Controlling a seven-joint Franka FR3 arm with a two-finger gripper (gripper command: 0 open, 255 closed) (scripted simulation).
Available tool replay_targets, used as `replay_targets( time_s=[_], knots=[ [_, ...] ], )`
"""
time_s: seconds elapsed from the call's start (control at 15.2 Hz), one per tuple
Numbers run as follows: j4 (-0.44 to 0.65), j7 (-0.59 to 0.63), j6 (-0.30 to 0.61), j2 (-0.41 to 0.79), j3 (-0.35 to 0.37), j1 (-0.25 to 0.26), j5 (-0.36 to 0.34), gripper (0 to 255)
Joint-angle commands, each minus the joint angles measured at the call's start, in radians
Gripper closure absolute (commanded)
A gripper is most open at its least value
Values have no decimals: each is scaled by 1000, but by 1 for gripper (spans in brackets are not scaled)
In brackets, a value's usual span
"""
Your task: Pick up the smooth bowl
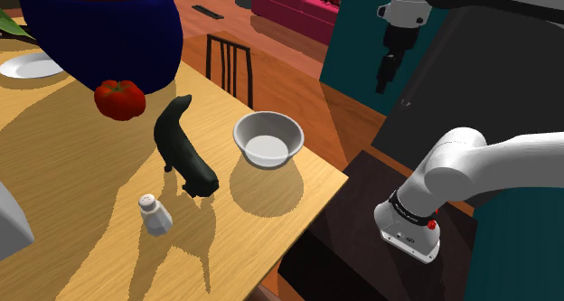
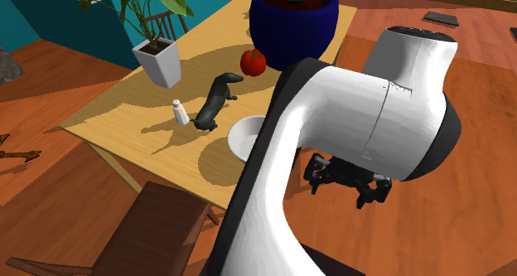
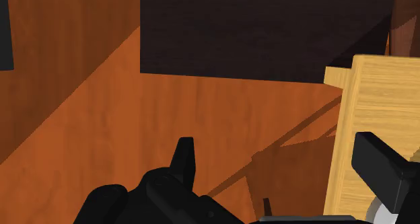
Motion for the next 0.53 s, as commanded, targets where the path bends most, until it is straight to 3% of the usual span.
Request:
replay_targets(
  time_s=[0.0,0.46],
  knots=[
    [0,0,0,0,0,0,0,0],
    [-31,85,207,145,55,46,112,0]
  ],
)
